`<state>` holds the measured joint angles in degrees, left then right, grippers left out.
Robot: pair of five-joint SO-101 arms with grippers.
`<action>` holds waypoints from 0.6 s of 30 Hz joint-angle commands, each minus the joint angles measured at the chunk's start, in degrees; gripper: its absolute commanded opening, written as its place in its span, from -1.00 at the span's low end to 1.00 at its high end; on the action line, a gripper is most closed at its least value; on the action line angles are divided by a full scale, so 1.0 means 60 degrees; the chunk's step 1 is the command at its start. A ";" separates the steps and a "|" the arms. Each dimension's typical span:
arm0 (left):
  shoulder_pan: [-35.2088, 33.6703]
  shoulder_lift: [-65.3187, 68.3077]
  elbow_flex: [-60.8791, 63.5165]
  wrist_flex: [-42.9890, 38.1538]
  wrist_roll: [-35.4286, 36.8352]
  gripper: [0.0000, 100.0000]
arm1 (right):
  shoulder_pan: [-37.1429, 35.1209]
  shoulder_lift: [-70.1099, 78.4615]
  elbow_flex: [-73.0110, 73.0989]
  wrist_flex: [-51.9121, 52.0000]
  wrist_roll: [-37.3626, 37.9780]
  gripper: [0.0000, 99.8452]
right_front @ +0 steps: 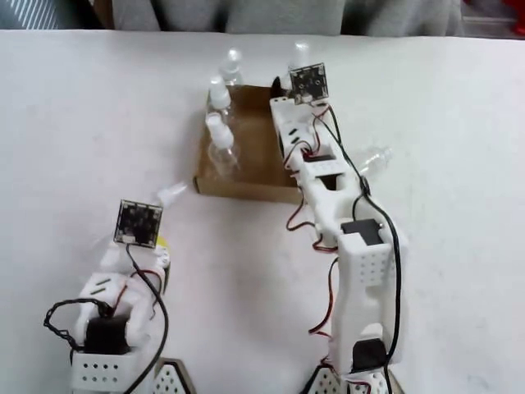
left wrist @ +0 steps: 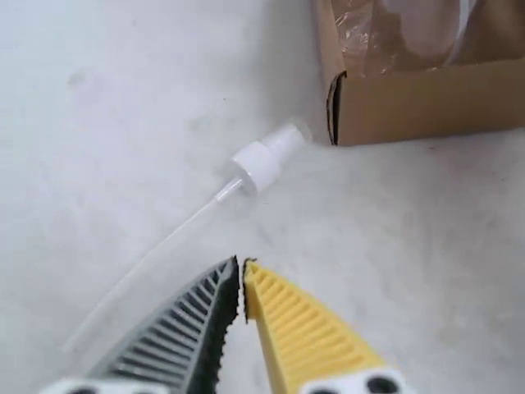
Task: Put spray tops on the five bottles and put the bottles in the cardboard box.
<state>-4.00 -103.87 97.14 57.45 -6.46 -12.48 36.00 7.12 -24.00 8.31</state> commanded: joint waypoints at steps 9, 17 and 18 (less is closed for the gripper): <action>-0.0095 -0.0081 -0.0015 -0.0029 -0.0103 -0.95 | 0.0066 -0.0286 -0.0132 0.0037 0.0073 -0.59; -0.0095 -0.0081 -0.0015 -0.0029 -0.0103 -0.95 | 0.0007 -0.1473 0.0879 0.0168 0.0073 -0.59; -0.0095 -0.0081 -0.0015 -0.0029 -0.0103 -0.95 | 0.0007 -0.1604 0.0996 0.0168 0.0073 -0.59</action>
<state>-4.00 -103.87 97.14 57.45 -6.46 -12.48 33.01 11.43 -23.38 8.31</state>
